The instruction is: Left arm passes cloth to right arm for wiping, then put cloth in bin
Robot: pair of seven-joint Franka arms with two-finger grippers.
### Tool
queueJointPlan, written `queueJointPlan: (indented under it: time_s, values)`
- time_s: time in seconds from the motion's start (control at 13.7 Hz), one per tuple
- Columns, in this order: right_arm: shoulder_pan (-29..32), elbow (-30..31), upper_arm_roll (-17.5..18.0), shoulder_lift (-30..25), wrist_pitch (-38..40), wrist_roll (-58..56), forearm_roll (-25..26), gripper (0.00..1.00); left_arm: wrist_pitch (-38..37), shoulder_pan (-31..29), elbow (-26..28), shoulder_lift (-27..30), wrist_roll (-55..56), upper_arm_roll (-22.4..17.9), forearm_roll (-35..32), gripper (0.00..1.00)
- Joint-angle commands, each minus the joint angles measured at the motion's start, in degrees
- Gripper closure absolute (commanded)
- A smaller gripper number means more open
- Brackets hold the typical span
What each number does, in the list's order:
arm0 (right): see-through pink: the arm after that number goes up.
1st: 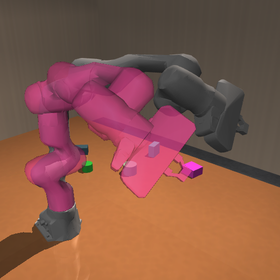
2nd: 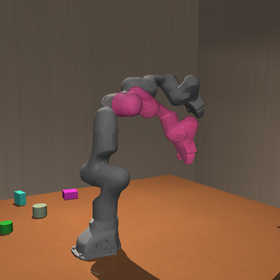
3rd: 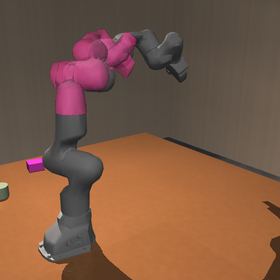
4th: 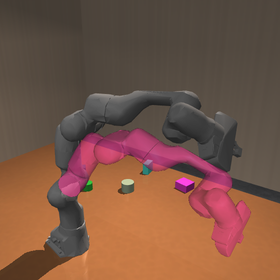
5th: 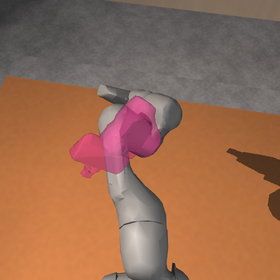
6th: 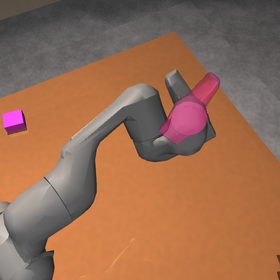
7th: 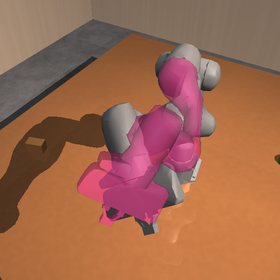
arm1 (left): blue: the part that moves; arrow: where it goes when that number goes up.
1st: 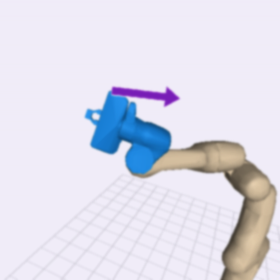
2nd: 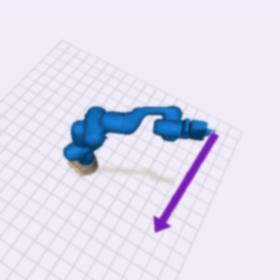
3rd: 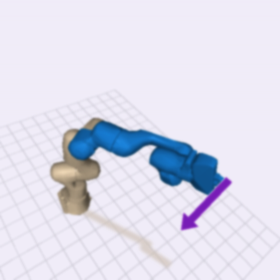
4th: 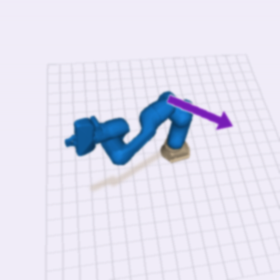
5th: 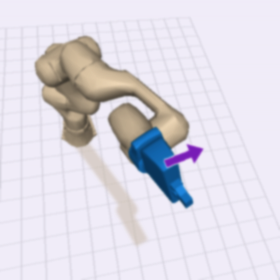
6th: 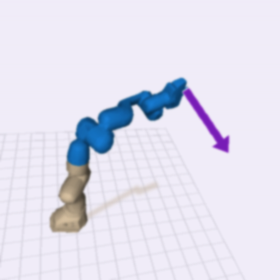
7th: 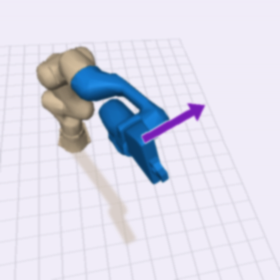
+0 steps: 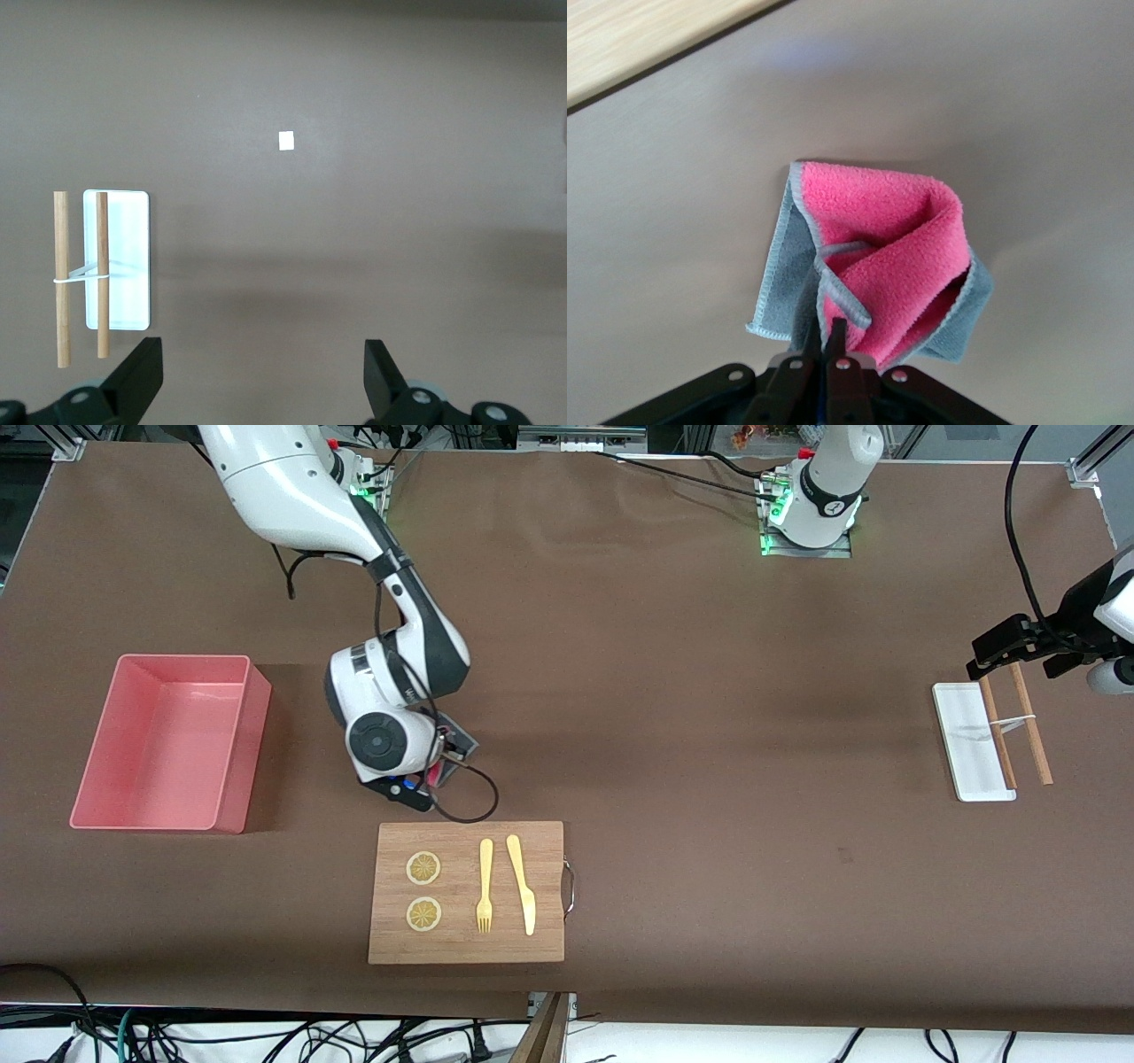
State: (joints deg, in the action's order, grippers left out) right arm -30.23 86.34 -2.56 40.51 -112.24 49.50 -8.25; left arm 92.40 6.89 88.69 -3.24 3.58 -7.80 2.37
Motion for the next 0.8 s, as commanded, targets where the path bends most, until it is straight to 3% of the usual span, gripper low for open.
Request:
queueJointPlan:
  time_s: [0.0,0.29,0.73]
  values:
    - [-1.9,0.1,2.5,0.0,-3.9,7.9,-0.3,1.0,-2.1,-0.2,-1.7,-1.0,0.1,0.5,-1.0,0.0]
    - [-5.8,0.1,3.0,0.6,-8.2,13.0,-0.3,1.0,-3.2,-0.2,-1.7,-1.1,0.1,0.6,-1.0,0.0]
    - [-3.6,0.4,2.6,0.5,-3.5,3.4,0.0,1.0,-3.1,-0.2,-1.8,-1.2,0.1,0.5,-1.0,0.0]
